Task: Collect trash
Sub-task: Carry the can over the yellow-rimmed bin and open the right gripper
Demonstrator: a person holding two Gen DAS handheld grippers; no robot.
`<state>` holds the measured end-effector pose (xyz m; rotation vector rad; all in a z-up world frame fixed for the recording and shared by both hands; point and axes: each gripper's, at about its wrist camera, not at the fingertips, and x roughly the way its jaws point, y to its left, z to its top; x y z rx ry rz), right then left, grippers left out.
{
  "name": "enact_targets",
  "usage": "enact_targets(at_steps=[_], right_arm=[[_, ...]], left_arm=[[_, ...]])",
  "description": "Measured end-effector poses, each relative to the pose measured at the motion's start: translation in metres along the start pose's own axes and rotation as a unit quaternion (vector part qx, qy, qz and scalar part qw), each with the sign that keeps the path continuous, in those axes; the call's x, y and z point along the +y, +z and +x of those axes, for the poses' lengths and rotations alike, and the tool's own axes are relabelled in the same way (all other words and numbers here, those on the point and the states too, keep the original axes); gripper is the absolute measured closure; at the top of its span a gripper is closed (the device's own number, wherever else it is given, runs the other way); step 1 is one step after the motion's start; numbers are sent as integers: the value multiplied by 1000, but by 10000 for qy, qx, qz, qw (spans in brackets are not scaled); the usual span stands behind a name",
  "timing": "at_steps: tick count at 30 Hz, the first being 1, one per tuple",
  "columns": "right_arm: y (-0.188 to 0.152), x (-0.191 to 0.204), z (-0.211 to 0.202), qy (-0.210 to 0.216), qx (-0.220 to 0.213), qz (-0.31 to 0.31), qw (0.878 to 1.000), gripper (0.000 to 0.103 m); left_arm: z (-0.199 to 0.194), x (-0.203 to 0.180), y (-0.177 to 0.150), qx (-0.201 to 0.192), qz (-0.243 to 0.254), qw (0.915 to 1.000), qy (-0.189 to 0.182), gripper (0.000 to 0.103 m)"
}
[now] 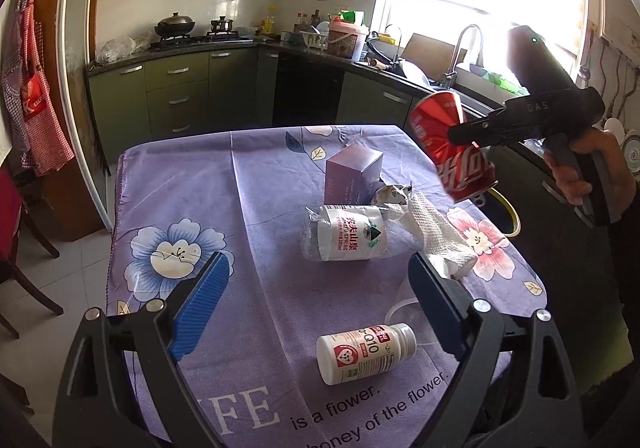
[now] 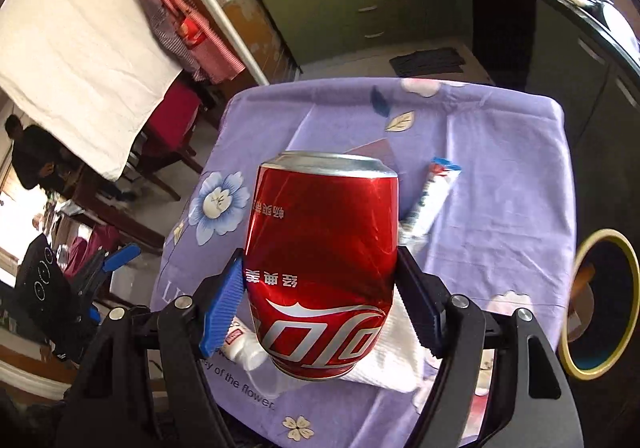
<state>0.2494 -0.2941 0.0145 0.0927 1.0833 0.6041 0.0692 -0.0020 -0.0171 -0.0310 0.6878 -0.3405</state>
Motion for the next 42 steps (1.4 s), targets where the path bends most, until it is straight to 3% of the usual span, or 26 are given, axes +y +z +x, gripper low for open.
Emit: enact_targets(at_steps=[4, 8, 13, 21, 26, 34, 37, 42], right_arm=[[-17, -82, -48, -532, -421, 799, 9945, 30], [-40, -170, -75, -1189, -661, 1645, 9770, 30], [-62, -266, -73, -1708, -637, 2486, 9513, 30], [-73, -362, -43, -2105, -485, 3165, 9237, 27], [-83, -368, -44, -1972, -652, 3284, 9214, 26], [-92, -336, -54, -1554, -772, 2958, 9394, 26], [-94, -319, -56, -1444, -795, 2829, 9449, 25], [-102, -292, -58, -1251, -747, 2691, 9520, 22]], left_arm=[[8, -6, 2, 57, 40, 10000, -61, 16], [20, -14, 7, 144, 81, 9998, -117, 16], [33, -28, 11, 265, 202, 9993, -165, 16], [47, -43, 18, 438, 361, 9980, -268, 16], [54, -47, 16, 586, 478, 9959, -490, 13], [53, -38, 10, 759, 818, 9880, -1071, 13], [55, -36, 4, 971, 1262, 9760, -1488, 13], [65, -34, -14, 1345, 2167, 9448, -2057, 13]])
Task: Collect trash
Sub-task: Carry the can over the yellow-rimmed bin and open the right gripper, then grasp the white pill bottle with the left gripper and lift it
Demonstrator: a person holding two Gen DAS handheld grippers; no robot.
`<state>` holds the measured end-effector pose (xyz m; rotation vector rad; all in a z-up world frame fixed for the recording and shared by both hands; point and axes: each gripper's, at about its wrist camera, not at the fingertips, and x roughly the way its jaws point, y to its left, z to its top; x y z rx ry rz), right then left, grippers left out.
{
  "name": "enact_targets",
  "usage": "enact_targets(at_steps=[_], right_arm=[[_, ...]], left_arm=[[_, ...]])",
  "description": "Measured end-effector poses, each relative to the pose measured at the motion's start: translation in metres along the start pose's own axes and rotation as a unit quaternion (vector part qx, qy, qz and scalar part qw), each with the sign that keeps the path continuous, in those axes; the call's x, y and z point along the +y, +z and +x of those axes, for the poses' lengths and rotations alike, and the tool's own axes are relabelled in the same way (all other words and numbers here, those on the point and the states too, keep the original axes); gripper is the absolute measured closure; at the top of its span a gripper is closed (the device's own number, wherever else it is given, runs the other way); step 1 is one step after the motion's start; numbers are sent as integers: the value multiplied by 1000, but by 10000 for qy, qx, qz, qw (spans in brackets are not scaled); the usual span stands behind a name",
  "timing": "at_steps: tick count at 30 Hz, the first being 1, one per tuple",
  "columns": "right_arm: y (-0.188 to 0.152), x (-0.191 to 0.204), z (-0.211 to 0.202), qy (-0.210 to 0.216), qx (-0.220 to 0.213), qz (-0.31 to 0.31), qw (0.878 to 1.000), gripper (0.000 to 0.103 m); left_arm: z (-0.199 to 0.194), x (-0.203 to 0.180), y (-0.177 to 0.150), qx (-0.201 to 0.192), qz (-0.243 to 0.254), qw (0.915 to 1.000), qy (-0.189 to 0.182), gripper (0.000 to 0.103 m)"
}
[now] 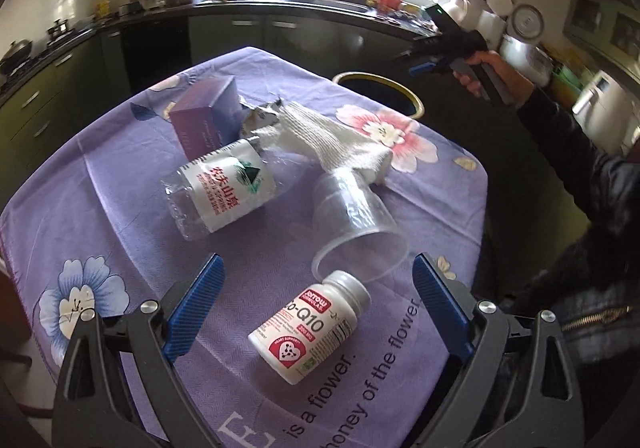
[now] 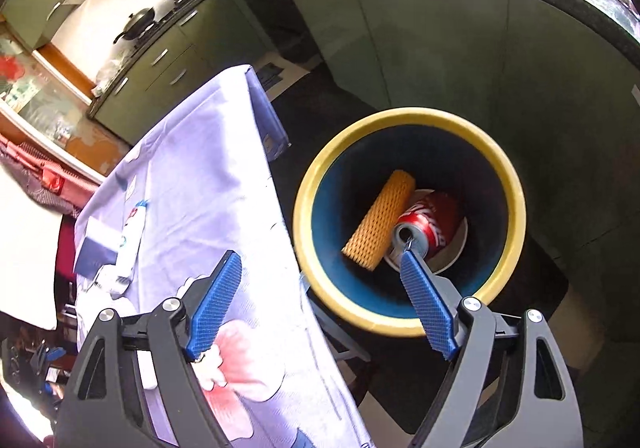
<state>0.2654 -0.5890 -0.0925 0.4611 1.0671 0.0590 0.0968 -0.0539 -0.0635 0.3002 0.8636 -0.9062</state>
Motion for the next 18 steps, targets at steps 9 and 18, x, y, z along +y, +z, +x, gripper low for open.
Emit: enact_targets(at_steps=[9, 18], right_arm=[[-21, 15, 3, 73, 157, -73, 9998, 22], [-27, 20, 19, 169, 296, -59, 9994, 22]], left_arm=[[28, 0, -19, 751, 1006, 9901, -630, 31], [55, -5, -34, 1212, 1445, 9806, -530, 50]])
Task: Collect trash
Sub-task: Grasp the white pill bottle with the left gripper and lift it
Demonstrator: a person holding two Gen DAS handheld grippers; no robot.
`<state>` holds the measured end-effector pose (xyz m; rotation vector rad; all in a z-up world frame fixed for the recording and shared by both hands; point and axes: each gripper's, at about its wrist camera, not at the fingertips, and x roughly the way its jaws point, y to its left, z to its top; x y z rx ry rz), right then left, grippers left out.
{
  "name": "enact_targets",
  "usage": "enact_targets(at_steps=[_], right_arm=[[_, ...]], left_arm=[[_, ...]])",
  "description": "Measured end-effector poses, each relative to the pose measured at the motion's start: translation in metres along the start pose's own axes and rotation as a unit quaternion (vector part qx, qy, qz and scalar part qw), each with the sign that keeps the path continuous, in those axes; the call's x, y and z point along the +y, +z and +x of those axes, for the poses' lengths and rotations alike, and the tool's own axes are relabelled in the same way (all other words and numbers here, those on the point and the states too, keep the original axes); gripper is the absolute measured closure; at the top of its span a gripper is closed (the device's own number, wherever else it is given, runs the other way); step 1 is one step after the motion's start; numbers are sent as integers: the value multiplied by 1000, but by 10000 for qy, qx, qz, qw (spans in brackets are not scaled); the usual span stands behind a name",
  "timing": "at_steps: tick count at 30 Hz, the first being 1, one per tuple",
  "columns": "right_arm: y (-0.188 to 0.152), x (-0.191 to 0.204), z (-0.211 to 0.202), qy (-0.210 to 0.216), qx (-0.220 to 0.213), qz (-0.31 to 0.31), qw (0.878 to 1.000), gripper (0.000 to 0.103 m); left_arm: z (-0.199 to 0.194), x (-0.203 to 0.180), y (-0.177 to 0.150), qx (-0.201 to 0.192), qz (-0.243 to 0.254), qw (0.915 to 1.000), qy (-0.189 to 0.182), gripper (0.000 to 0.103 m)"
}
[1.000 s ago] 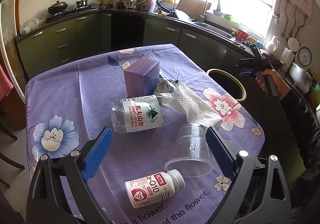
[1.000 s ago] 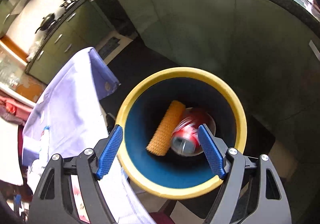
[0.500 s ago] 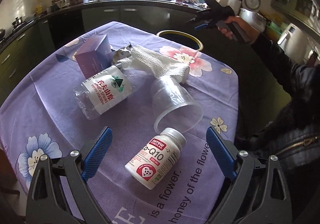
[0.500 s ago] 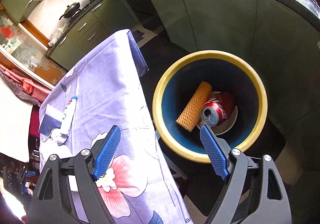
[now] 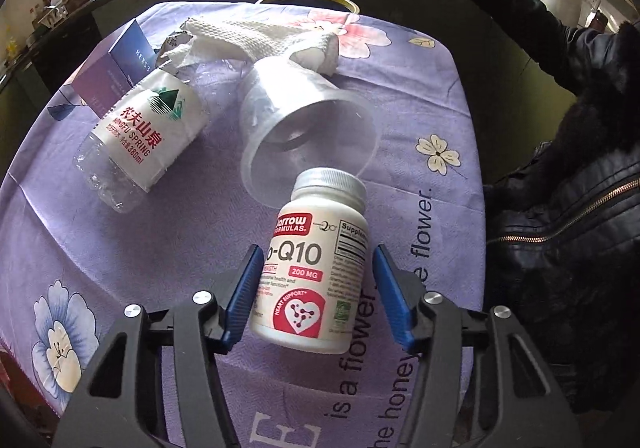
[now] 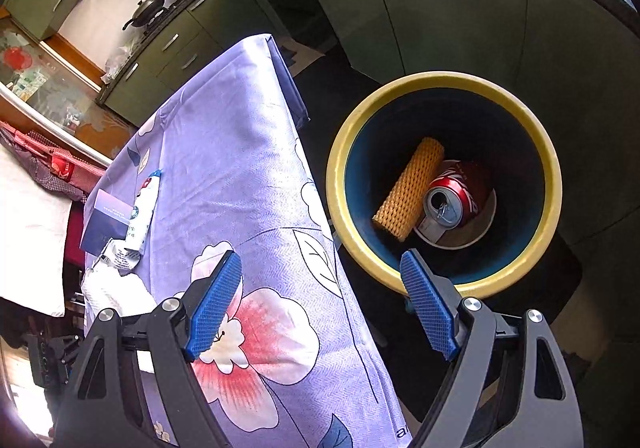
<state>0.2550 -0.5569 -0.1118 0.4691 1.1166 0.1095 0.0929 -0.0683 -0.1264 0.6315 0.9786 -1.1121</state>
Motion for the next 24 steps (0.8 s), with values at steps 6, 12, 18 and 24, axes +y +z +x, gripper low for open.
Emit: enact_targets(at_steps=[6, 12, 18, 24], right_arm=[[-3, 0, 6, 49, 58, 4, 10000, 22], [-6, -2, 7, 118, 80, 12, 9999, 22], [-11, -3, 9, 181, 97, 5, 9998, 22], [-14, -3, 11, 218, 110, 0, 9997, 22]], left_arm=[[8, -4, -4, 66, -60, 9998, 149, 54], [4, -5, -9, -121, -374, 9991, 186, 57], [-8, -11, -10, -303, -552, 9977, 244, 58], [-20, -18, -11, -400, -617, 9966, 373, 58]])
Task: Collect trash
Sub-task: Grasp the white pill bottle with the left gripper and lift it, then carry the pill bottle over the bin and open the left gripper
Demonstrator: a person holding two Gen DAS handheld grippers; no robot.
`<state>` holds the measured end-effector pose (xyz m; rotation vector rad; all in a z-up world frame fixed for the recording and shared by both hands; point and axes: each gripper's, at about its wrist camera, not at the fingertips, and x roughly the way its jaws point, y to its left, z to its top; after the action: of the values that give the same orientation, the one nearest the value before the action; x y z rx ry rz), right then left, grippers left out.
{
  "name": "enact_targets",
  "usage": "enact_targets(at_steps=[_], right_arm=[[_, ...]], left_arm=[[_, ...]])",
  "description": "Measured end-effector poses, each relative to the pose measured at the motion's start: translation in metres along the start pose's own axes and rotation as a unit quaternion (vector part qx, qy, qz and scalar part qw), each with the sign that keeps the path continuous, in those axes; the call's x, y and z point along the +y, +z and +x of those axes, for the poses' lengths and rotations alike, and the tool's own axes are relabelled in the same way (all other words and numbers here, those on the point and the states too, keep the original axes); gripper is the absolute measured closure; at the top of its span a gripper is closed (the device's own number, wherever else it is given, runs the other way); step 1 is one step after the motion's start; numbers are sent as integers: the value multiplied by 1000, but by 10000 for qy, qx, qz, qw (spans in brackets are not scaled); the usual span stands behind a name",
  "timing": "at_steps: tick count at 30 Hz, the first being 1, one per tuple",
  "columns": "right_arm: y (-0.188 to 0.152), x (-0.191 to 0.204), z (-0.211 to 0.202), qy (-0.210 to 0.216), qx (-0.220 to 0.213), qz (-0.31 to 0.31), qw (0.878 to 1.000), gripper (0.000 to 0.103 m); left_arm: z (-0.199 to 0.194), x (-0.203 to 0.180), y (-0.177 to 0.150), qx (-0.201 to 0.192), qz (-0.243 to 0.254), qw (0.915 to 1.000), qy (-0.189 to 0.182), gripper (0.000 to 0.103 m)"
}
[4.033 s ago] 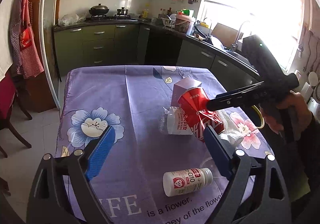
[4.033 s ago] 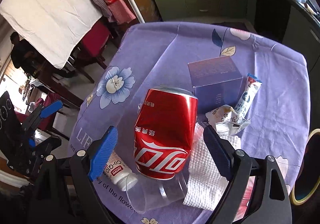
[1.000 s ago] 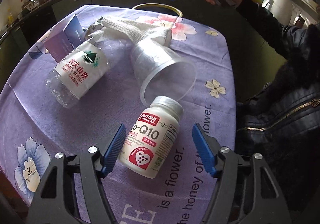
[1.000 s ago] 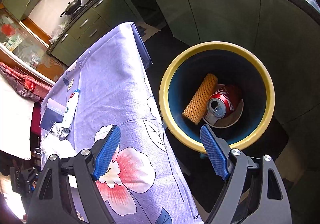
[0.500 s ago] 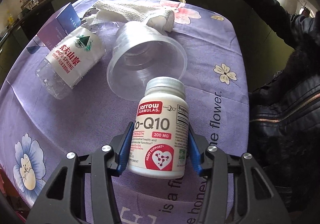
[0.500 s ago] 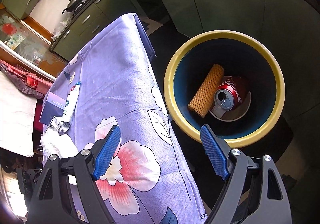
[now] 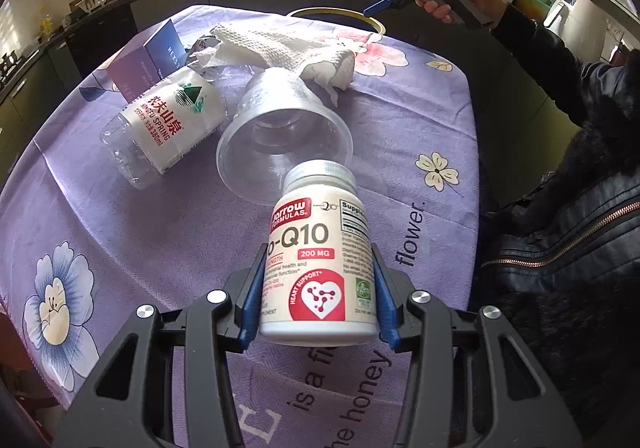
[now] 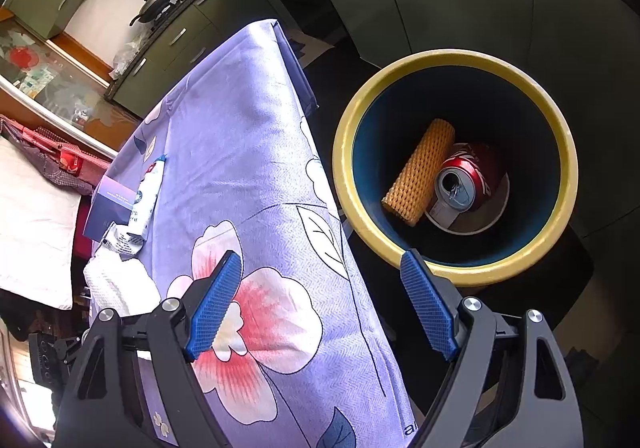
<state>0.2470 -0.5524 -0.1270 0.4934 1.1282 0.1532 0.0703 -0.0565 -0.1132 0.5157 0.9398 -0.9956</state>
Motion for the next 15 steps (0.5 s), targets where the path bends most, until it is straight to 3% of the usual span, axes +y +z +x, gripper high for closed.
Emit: enact_targets(at_steps=[8, 15], right_arm=[[-5, -4, -11, 8, -130, -23, 9999, 22], [-11, -20, -34, 74, -404, -8, 9992, 22]], left_arm=[[-28, -11, 21, -232, -4, 9997, -2, 58], [-40, -10, 88, -510, -90, 9986, -53, 58]])
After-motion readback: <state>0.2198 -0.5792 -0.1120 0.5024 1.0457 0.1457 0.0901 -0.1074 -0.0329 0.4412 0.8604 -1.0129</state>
